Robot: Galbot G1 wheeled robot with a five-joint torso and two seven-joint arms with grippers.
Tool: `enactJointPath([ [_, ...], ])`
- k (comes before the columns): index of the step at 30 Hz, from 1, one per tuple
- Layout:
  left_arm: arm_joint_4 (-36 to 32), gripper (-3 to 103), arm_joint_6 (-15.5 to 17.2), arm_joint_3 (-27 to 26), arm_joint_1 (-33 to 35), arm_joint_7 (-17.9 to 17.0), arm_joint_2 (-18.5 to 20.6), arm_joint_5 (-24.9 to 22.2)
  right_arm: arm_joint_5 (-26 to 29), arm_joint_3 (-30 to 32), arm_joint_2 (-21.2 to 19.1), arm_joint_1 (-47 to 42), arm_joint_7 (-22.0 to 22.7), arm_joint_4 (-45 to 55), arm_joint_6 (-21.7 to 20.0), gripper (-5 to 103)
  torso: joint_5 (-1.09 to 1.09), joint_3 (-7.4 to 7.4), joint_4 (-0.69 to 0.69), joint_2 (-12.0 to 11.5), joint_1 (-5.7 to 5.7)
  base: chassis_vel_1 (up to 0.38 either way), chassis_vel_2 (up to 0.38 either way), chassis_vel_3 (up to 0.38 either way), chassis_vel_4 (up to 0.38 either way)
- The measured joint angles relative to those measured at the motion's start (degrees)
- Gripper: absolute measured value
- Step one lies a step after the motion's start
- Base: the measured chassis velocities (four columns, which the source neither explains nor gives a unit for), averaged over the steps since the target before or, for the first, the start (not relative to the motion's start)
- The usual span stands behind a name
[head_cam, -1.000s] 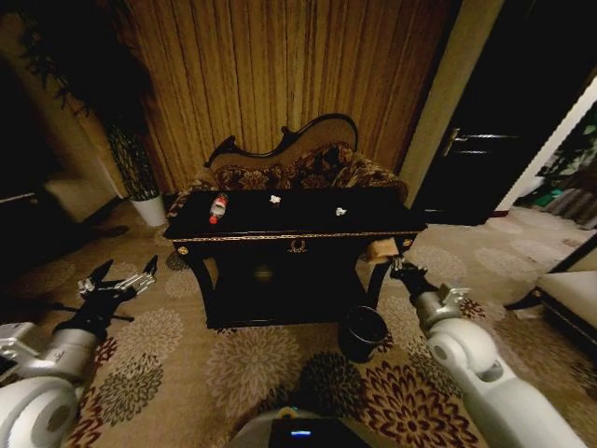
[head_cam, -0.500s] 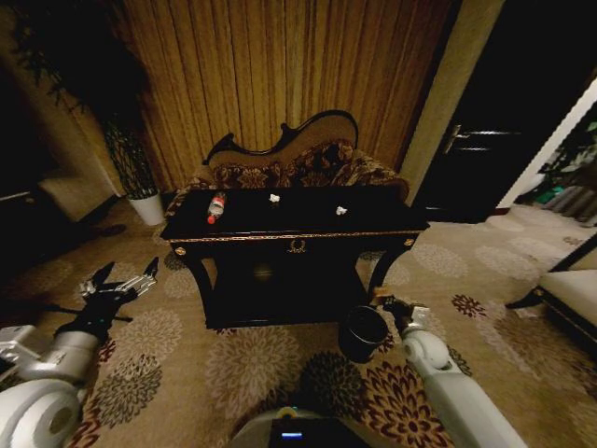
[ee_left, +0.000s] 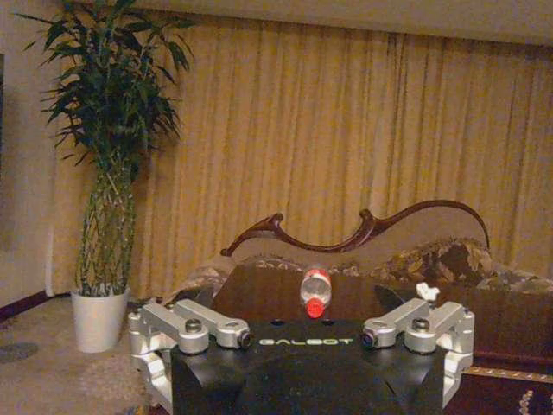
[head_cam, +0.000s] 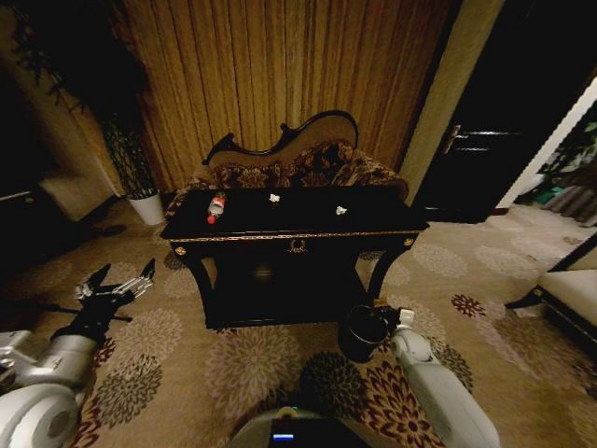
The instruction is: Move to the front of the table and place the trash on the table into the trash bin.
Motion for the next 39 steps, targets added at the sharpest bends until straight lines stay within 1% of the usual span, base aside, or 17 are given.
enactJointPath([
  [6,0.0,100,-0.2,0.0,0.0,0.0,0.0,0.0,-0.8,-1.1,1.7,3.3,1.1,-2.8,1.2,0,-0.01,0.0,0.01,0.0,0.0,0.0,0.0,0.0,0.0],
  [9,0.0,100,-0.3,-0.1,0.2,0.0,0.0,0.0,-2.6,-1.6,2.8,5.2,1.3,-4.9,1.6,0,0.0,0.0,0.02,0.0,0.0,0.0,0.0,0.0,0.0],
  [16,0.0,100,-0.4,-0.2,0.3,0.0,-0.1,0.0,-4.5,-1.9,3.6,7.2,1.3,-8.1,2.2,0,-0.01,0.0,0.0,0.0,0.0,0.0,0.0,0.0,0.0],
  [23,0.0,100,-0.6,-0.2,0.3,0.0,-0.3,0.0,-6.3,-1.7,3.7,8.9,1.3,-11.6,3.0,0,0.0,0.0,0.01,0.0,0.0,0.0,0.0,0.0,0.0],
  [26,0.0,100,-1.2,-0.3,0.6,0.1,-0.3,0.1,-7.8,-1.3,3.2,9.1,1.2,-13.6,3.1,0,0.0,0.0,0.0,0.0,0.0,0.0,0.0,0.0,0.0],
  [35,0.0,100,-1.7,-0.6,1.0,0.3,-0.8,0.3,-7.9,-0.7,2.6,10.0,1.1,-16.4,3.9,0,0.0,0.0,0.0,0.0,0.0,0.0,0.0,0.0,0.0],
  [36,0.0,100,-1.7,-0.6,1.0,0.5,-0.9,0.4,-7.9,-0.8,2.6,10.0,1.1,-16.4,4.0,-3,0.0,0.0,0.0,0.0,0.0,0.0,0.0,0.0,0.0],
  [37,0.0,100,-1.7,-0.6,1.0,0.5,-0.9,0.4,-7.9,-0.8,2.6,10.0,1.1,-16.4,4.0,-3,0.0,0.0,0.0,0.0,0.0,0.0,0.0,0.0,0.0],
  [38,0.0,100,-1.7,-0.6,1.0,0.7,-0.9,0.5,-8.2,-0.8,2.7,10.0,1.2,-16.3,4.0,1,0.0,0.0,0.0,0.0,0.0,0.0,0.0,0.0,0.0],
  [39,0.0,100,-1.8,-0.6,1.1,0.8,-0.9,0.5,-8.6,-0.8,2.7,10.0,1.2,-16.3,4.0,1,0.0,0.0,0.01,0.0,0.0,0.0,0.0,0.0,0.0],
])
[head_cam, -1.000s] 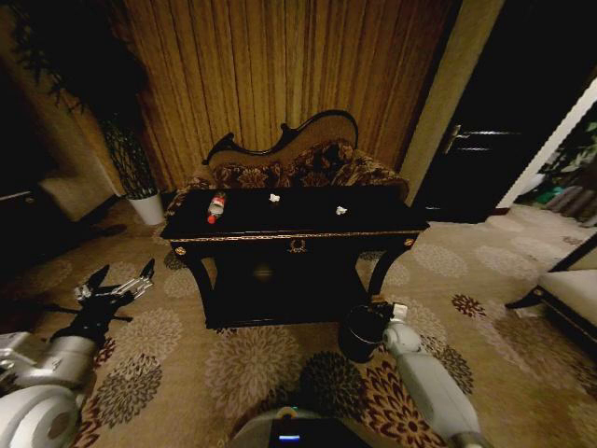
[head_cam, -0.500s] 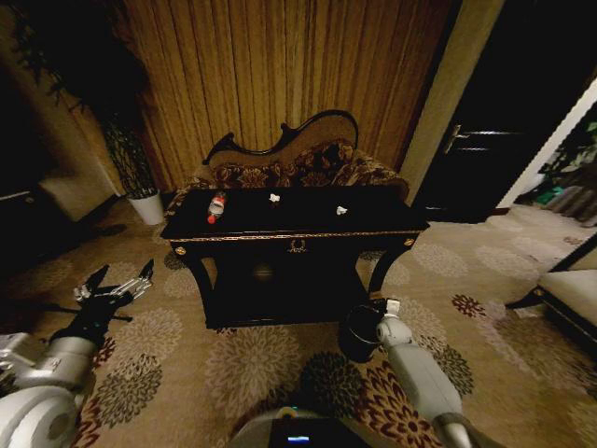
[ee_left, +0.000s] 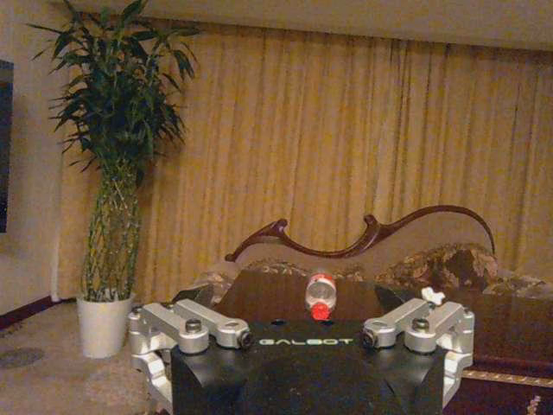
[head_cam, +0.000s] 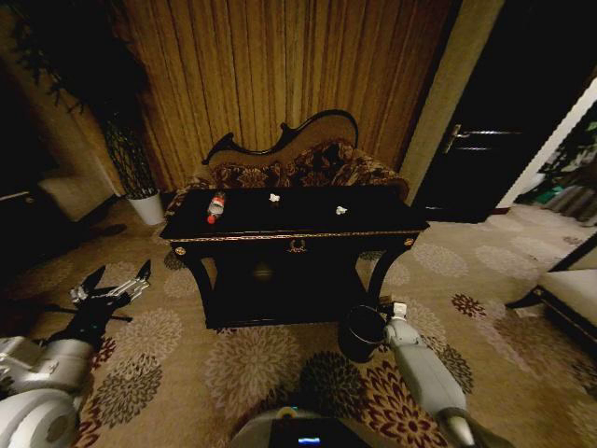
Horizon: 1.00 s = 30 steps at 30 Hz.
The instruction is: Move to the front of the table and place the trash on the table into the trash bin.
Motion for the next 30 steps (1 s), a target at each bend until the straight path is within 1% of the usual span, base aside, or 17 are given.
enactJointPath([
  [1,0.0,100,-0.2,0.0,0.1,0.1,0.0,0.0,-0.3,0.0,0.0,0.0,0.1,0.0,0.0,12,0.0,0.0,0.0,0.0,0.0,0.0,0.0,0.0,0.0],
  [3,0.0,100,-0.3,0.0,0.1,0.1,0.0,0.0,-0.4,0.0,0.1,0.0,0.1,0.0,0.0,12,0.0,0.0,0.0,0.0,0.0,0.0,0.0,0.0,0.0],
  [5,0.0,100,-0.7,-0.2,0.4,0.1,0.0,0.1,-0.5,0.0,0.1,0.1,0.4,-0.1,0.0,23,0.0,0.0,-0.01,0.0,0.0,0.0,0.0,0.0,0.0],
  [6,0.0,100,-0.7,-0.2,0.4,0.1,0.0,0.1,-0.5,0.0,0.1,0.1,0.4,-0.1,0.0,23,0.0,0.0,-0.01,0.0,0.0,0.0,0.0,0.0,0.0],
  [9,0.0,100,-0.9,-0.2,0.6,0.2,0.0,0.1,-0.4,0.1,0.0,0.2,0.8,0.0,0.0,38,0.0,0.0,0.0,0.0,0.0,0.0,0.0,0.0,0.0],
  [10,0.0,100,-0.9,-0.2,0.6,0.2,0.0,0.1,-0.4,0.1,0.0,0.2,0.8,0.0,0.0,38,0.0,0.0,0.0,0.0,0.0,0.0,0.0,0.0,0.0],
  [11,0.0,100,-0.9,-0.2,0.6,0.2,0.1,0.1,-0.3,0.0,0.0,0.2,0.9,0.1,0.0,44,0.0,0.0,0.0,0.0,0.0,0.0,0.0,0.0,0.0],
  [12,0.0,100,-0.9,-0.2,0.6,0.2,0.1,0.1,-0.3,0.0,0.0,0.2,0.9,0.1,0.0,44,0.0,0.0,0.0,0.0,0.0,0.0,0.0,0.0,0.0],
  [14,0.0,100,-0.9,-0.2,0.4,0.2,0.2,0.2,-0.3,-0.2,0.1,0.4,0.9,0.2,-0.1,55,0.0,0.0,0.0,0.0,0.0,0.0,0.0,0.0,0.0],
  [16,0.0,100,-0.9,-0.2,0.4,0.2,0.3,0.2,-0.3,-0.2,0.1,0.4,0.9,0.2,-0.1,55,0.0,0.0,0.0,0.0,0.0,0.0,0.0,0.0,0.0],
  [17,0.0,100,-1.0,-0.2,0.4,0.2,0.4,0.2,-0.3,-0.2,0.1,0.4,0.9,0.2,-0.1,66,0.0,0.0,0.0,0.0,0.0,0.0,0.0,0.0,0.0],
  [18,0.0,100,-1.0,-0.3,0.4,0.2,0.5,0.2,-0.3,-0.3,0.1,0.4,0.9,0.2,-0.1,66,0.0,0.0,0.0,0.0,0.0,0.0,0.0,0.0,0.0],
  [20,0.0,100,-1.0,-0.4,0.4,0.3,0.6,0.2,-0.3,-0.3,0.1,0.4,0.9,0.2,-0.1,71,0.0,0.0,0.0,0.0,0.0,0.0,0.0,0.0,0.0],
  [24,0.0,100,-1.1,-0.4,0.3,0.2,0.6,0.2,-0.3,-0.4,-0.2,0.4,0.9,0.2,-0.1,93,0.0,0.0,0.0,0.0,0.0,0.0,0.0,0.0,0.0],
  [26,0.0,100,-1.1,-0.4,0.3,0.3,0.6,0.2,-0.3,-0.5,-0.4,0.4,0.8,0.2,-0.1,93,0.0,0.0,0.0,0.0,0.0,0.0,0.0,0.0,0.0],
  [27,0.0,100,-1.1,-0.3,0.3,0.2,0.5,0.2,-0.3,-0.5,-0.5,0.4,0.8,0.2,-0.1,97,0.0,0.0,-0.01,0.0,0.0,0.0,0.0,0.0,0.0],
  [30,0.0,100,-1.2,-0.3,0.3,0.2,0.4,0.2,-0.3,-0.6,-0.7,0.5,0.7,-0.1,-0.1,100,0.0,0.0,-0.01,0.0,0.0,0.0,0.0,0.0,0.0],
])
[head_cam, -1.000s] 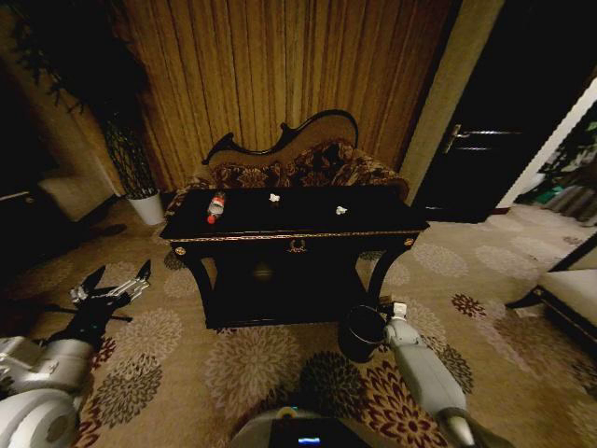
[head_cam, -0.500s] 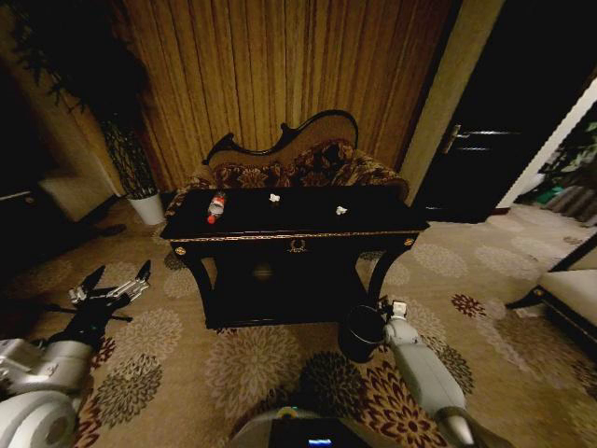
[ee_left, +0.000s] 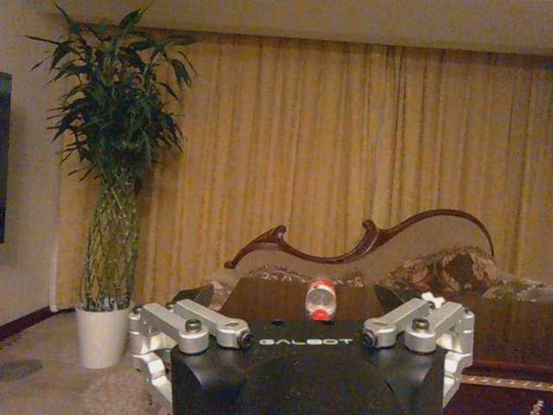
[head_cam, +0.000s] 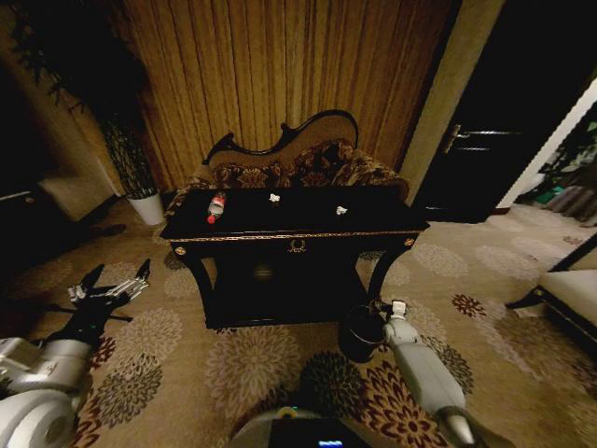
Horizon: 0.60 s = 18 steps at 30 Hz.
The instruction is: Move to the front of the table and place the trash on the table into the trash bin.
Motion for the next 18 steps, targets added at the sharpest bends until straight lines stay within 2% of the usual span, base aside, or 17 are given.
enactJointPath([
  [18,0.0,100,-1.1,0.1,0.1,0.7,-0.9,0.6,-1.5,-2.9,-1.0,3.9,-0.3,-3.8,-2.0,100,-0.01,0.0,0.01,0.0,0.0,0.0,0.0,0.0,0.0],
])
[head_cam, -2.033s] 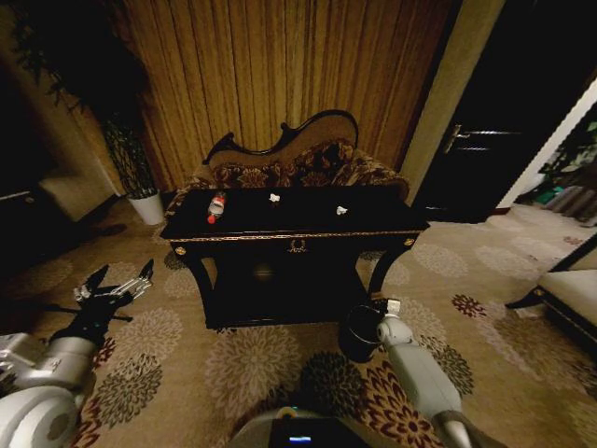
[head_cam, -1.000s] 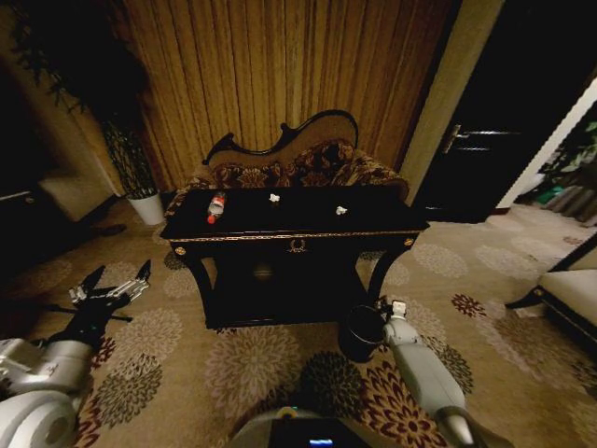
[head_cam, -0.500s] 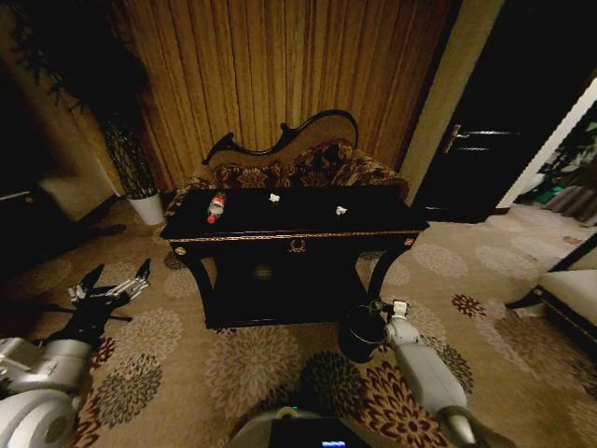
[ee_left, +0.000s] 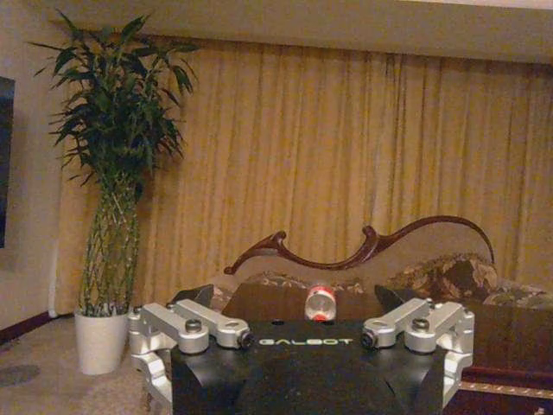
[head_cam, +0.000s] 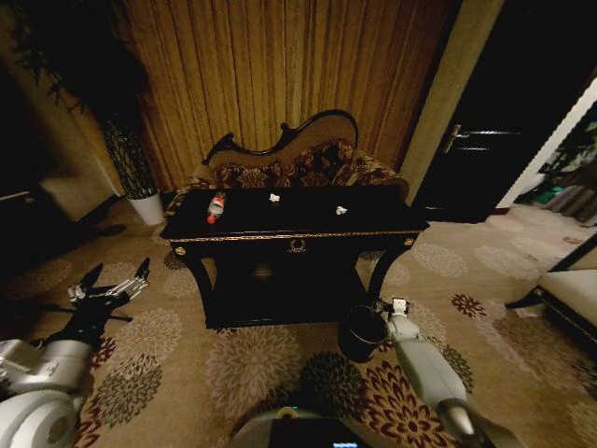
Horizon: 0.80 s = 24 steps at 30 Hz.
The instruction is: Move to the front of the table and place the trash on the table into the trash bin.
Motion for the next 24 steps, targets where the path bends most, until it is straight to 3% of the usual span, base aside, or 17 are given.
enactJointPath([
  [5,0.0,100,0.0,-0.1,0.0,0.1,0.1,0.0,-0.2,-1.0,0.2,1.3,-0.1,-2.2,-0.5,100,0.01,0.0,0.0,0.0,0.0,0.0,0.0,0.0,0.0],
  [12,0.0,100,-0.2,-0.4,-0.2,0.0,0.2,0.1,0.5,-1.7,0.4,2.8,-0.1,-4.5,-5.4,100,0.01,0.0,-0.01,0.0,0.0,0.0,0.0,0.0,0.0],
  [15,0.0,100,-0.3,-0.7,-0.1,0.0,0.0,0.1,2.7,-1.7,0.2,3.0,0.1,-4.1,-7.9,100,0.0,0.0,-0.01,0.0,0.0,0.0,0.0,0.0,0.0],
  [17,0.0,100,-0.4,-0.9,0.0,0.0,-0.2,0.1,5.6,-1.5,0.0,3.1,0.4,-2.5,-12.2,100,0.0,0.0,-0.01,0.0,0.0,0.0,0.0,0.0,0.0],
  [24,0.0,100,-0.4,-0.9,0.1,0.0,-0.4,0.4,12.2,-1.2,0.8,3.6,3.1,0.1,-17.3,100,0.0,0.0,-0.01,0.0,0.0,0.0,0.0,0.0,0.0],
])
